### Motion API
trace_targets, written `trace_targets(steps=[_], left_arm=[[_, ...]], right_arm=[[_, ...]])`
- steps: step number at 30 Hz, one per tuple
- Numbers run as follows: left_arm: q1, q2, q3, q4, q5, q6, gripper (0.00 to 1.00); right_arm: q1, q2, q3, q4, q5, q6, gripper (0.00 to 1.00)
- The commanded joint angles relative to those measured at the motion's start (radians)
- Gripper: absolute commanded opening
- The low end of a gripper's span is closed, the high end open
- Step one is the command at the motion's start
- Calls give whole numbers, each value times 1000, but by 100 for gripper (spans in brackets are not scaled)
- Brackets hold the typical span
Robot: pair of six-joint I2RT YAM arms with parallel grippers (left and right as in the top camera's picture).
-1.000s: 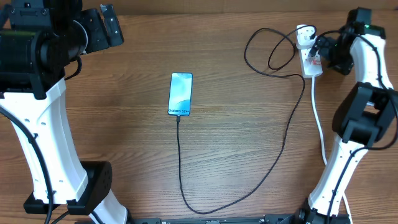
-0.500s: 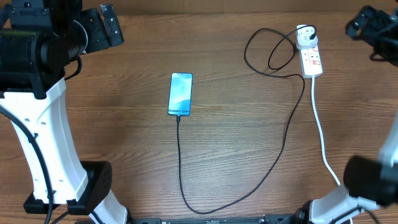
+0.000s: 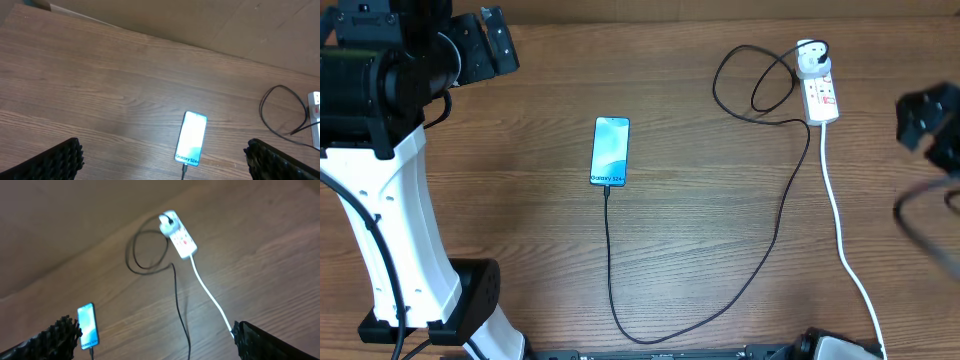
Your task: Plug charger to phone and switch on socket
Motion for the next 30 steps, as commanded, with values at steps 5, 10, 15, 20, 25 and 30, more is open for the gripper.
trace_targets(steps=[5,10,15,20,25,30], left_arm=[[-2,7,2,-2,-13,18,100],[-2,7,2,-2,-13,18,100],[-2,7,2,-2,-13,18,100],[-2,7,2,-2,-13,18,100],[-2,7,2,-2,-13,18,100],[-2,7,2,-2,-13,18,100]], right_arm=[[-1,-146,9,2,-38,-67,100],[0,-270,9,2,-125,-148,100],[34,-327,-22,19,-129,-196,100],[181,-435,-283,271,-92,-271,100],[269,-570,-683,638,-3,-271,100],[307,-703,-1102,1028,57,-272,100]])
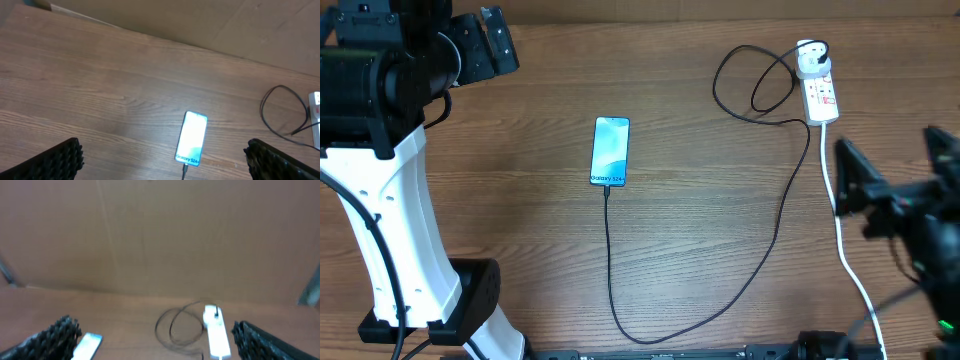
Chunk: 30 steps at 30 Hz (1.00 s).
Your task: Plug charger to phone and switch on socket
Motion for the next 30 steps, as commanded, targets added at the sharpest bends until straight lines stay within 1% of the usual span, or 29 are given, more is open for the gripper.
trace_targets(steps=[1,4,7,12,14,18,22,25,30], left_arm=[[-2,7,2,-2,-10,18,100],[-2,7,2,-2,-10,18,100],[-2,7,2,-2,-10,18,100],[-2,7,2,-2,-10,18,100],[-2,7,2,-2,-10,18,100],[-2,7,2,-2,-10,18,100],[-2,7,2,-2,-10,18,100],[-2,7,2,-2,-10,18,100],[-2,7,2,-1,-10,18,100]], right_arm=[[18,-92,-219,159,65,-10,100],[18,-181,-449,370,60,-9,100],[31,-282,-658,534,61,-9,100],[63,-457,-951,709,61,-9,100],[71,-511,-1033,752,61,-9,100],[90,-610,-1169,779,63,-9,100],[114,-674,-1257,779,72,-10,100],[130,-698,-1266,710,99,-12,100],[134,-698,-1266,672,138,-13,100]])
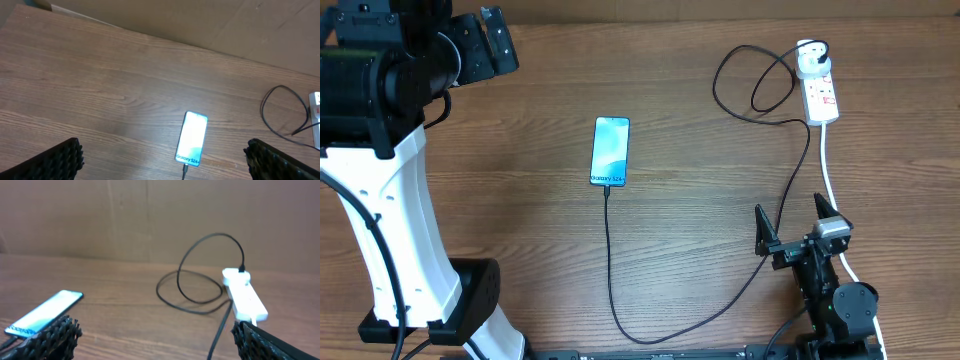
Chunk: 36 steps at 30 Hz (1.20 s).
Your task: Plug charger to phone and switch on socket
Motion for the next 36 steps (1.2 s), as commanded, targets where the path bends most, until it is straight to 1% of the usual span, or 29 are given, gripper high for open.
trace_targets(steps=[1,31,32,33,34,36], left_arm=[[-2,7,2,-2,-9,18,100],[-2,7,2,-2,-10,18,100],[-2,7,2,0,-37,51,100],[-2,7,2,-1,-95,103,100],[-2,7,2,-2,-129,127,100],[-2,5,2,-1,-149,135,100]], right_arm=[[5,-12,-10,2,41,-4,100],[5,-12,-10,3,34,3,100],[5,-12,-10,3,34,3,100],[5,-12,-10,3,34,3,100],[5,-12,-10,3,34,3,100],[5,-12,-10,3,34,3,100]])
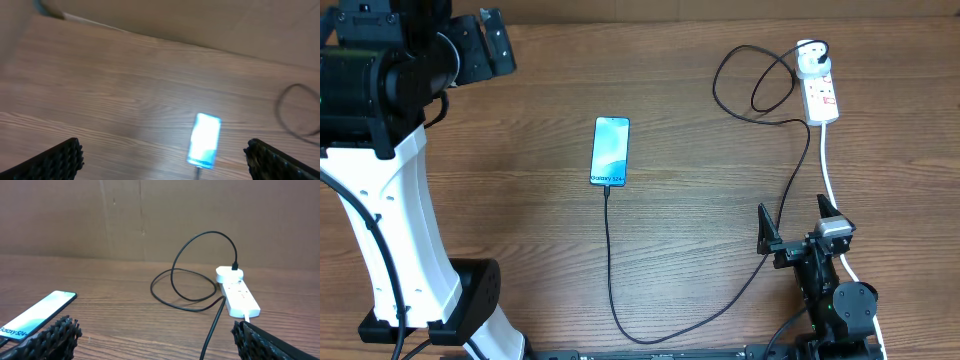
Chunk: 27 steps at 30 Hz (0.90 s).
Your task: Plug charger to phone and switch on socket
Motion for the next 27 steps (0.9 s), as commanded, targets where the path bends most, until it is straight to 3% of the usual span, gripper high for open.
trace_targets(steps=[1,6,9,17,20,27], left_arm=[[-2,-2,2,-2,-102,82,100],[-2,-61,-17,34,-118,92,100],[-2,-143,-130,130,-87,92,99],[-2,-491,-721,607,111,277,100],[-2,-641,-970,786,117,333,99],[-1,-936,-1435,1036,116,369,100]], right_arm=[[6,-12,-10,5,10,2,100],[6,-12,-10,5,10,2,100],[6,-12,-10,5,10,2,100],[6,-12,-10,5,10,2,100],[6,-12,-10,5,10,2,100],[6,-12,-10,5,10,2,100]])
